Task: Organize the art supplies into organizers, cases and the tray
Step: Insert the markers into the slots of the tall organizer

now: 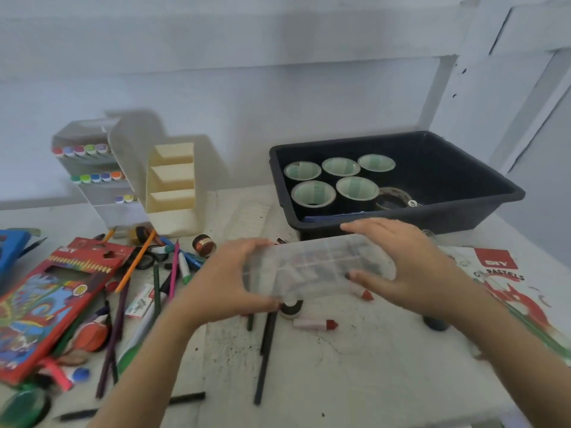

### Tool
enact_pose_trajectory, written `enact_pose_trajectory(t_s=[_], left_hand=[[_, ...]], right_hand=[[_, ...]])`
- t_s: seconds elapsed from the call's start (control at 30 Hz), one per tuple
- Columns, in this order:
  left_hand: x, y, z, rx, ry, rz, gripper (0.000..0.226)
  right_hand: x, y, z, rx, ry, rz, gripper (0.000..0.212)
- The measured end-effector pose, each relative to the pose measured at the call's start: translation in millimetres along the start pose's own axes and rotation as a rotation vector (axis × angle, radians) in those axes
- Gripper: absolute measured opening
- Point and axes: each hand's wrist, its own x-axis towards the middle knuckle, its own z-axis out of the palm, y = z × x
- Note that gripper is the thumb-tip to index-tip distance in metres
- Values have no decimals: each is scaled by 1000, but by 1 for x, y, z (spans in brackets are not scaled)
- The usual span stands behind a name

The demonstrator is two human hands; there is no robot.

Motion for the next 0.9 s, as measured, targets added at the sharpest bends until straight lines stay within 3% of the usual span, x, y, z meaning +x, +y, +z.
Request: enact_pose_trajectory(t_s=[0.1,0.23,0.37,0.53,0.6,0.8,0.9], left_hand=[[-18,-21,-24,-139,32,-64,83],[-37,-44,-49,-93,92,-133,83],[-53,-67,-59,-67,197,-287,74],[-61,-71,-51,-75,235,-407,92],[-63,-68,-47,-125,220,-447,87],[-69,-57,-38,-222,199,-411,78],[-67,-52,-35,-219,163,-380,84]], right_hand=[[4,21,-7,85,-18,60,50],[6,45,-3,79,-131,153,30],[7,51,9,-22,-229,198,34],[-1,35,40,-109,-298,37,57],[-6,29,53,-130,-343,5,63],[-25,12,70,-168,-306,-141,57],[-26,12,68,-121,-259,-175,48]])
